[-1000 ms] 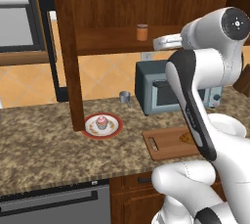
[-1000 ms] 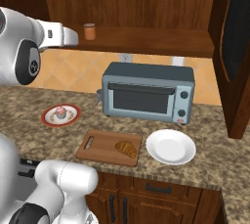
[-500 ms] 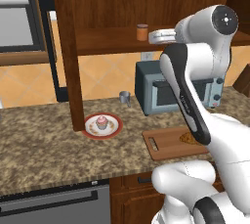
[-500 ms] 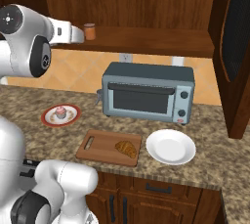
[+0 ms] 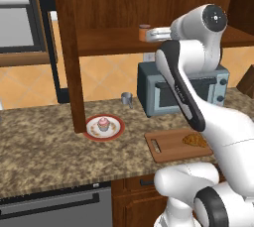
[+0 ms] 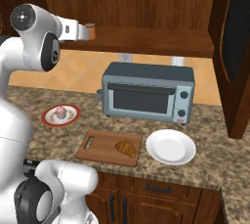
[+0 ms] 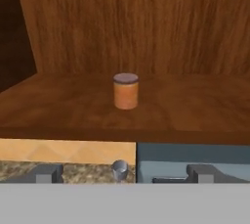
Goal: From the different types of pastries on the counter, select a croissant and place it on the cutting board. Then retrieve a jar of jam from the cabinet and place it alongside the croissant on the cutting board.
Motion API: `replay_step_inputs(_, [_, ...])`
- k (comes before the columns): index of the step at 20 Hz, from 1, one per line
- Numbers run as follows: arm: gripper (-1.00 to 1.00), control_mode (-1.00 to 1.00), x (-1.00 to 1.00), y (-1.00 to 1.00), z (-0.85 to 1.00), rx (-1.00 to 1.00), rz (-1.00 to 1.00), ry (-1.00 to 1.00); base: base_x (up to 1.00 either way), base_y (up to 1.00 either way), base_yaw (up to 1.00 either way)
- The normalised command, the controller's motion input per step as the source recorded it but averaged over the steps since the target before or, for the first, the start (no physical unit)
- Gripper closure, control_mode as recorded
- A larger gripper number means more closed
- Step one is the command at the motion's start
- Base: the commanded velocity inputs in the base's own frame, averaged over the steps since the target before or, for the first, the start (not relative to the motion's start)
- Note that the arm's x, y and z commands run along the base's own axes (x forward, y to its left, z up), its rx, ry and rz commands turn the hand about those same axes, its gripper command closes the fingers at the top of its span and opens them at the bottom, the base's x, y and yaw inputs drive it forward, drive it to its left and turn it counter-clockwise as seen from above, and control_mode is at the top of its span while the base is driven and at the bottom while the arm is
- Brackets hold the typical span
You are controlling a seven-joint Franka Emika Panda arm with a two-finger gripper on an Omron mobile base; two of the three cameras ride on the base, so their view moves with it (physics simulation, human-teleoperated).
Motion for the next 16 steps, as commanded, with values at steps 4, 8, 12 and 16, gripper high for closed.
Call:
replay_step_inputs(4, [-1.0,-1.0,0.34,0.01,-0.03,0.0,0.0,0.0,0.0,0.0,0.0])
replay_step_inputs(8, [-1.0,-1.0,0.26,0.0,-0.08,0.0,0.0,0.0,0.0,0.0,0.0])
replay_step_inputs(12, [-1.0,-1.0,0.23,0.01,-0.08,0.0,0.0,0.0,0.0,0.0,0.0])
replay_step_inputs(16, [-1.0,-1.0,0.3,0.0,-0.03,0.0,0.0,0.0,0.0,0.0,0.0])
